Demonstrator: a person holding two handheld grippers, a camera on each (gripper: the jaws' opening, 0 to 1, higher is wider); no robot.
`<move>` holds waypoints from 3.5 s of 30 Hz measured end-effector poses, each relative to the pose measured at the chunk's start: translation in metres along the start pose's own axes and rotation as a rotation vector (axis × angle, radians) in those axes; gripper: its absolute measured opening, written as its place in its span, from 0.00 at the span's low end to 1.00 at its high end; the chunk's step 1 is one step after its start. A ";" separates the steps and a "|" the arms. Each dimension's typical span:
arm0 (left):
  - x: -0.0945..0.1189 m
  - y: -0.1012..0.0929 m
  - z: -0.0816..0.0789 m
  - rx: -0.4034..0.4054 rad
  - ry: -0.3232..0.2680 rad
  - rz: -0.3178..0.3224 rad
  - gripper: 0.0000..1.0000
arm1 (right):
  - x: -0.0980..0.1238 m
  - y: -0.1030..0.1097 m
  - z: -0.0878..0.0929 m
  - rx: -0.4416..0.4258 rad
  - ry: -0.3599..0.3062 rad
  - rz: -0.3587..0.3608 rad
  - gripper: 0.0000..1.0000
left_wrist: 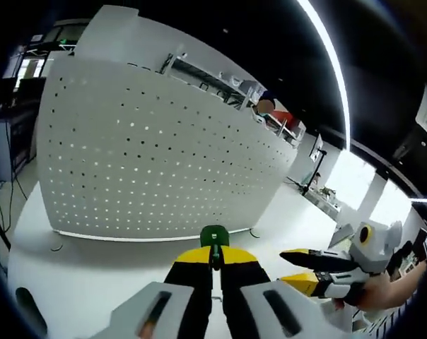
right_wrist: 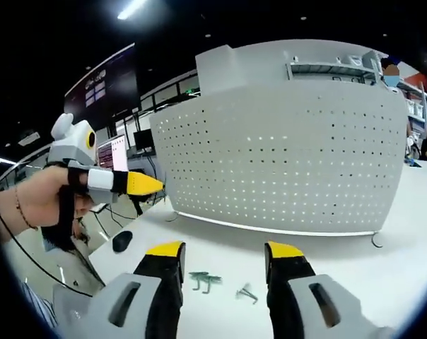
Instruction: Insert the hook assembly into the mounting plate slot until the hook locks in place.
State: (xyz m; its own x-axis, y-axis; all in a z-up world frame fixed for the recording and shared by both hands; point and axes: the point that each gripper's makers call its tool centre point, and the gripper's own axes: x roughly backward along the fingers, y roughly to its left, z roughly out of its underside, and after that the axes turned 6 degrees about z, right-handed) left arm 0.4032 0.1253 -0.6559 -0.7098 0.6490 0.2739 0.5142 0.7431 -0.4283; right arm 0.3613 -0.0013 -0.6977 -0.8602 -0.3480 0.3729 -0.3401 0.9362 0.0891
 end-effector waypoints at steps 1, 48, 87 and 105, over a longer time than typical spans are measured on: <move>0.000 0.001 -0.002 -0.008 -0.004 -0.008 0.02 | 0.002 -0.004 0.003 0.004 0.006 0.015 0.50; 0.000 0.063 -0.077 -0.268 -0.245 -0.381 0.02 | 0.048 -0.046 0.093 0.042 0.229 0.140 0.75; -0.053 0.077 -0.168 -0.477 -0.347 -0.493 0.02 | 0.050 -0.037 0.110 -0.035 0.250 0.122 0.73; -0.067 0.088 -0.177 -0.465 -0.369 -0.540 0.02 | 0.052 -0.040 0.111 -0.074 0.256 0.131 0.72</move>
State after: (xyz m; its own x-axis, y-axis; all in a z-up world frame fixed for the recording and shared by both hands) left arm 0.5814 0.1760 -0.5593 -0.9894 0.1448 0.0038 0.1444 0.9837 0.1074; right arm 0.2883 -0.0625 -0.7847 -0.7677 -0.2084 0.6060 -0.1956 0.9767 0.0882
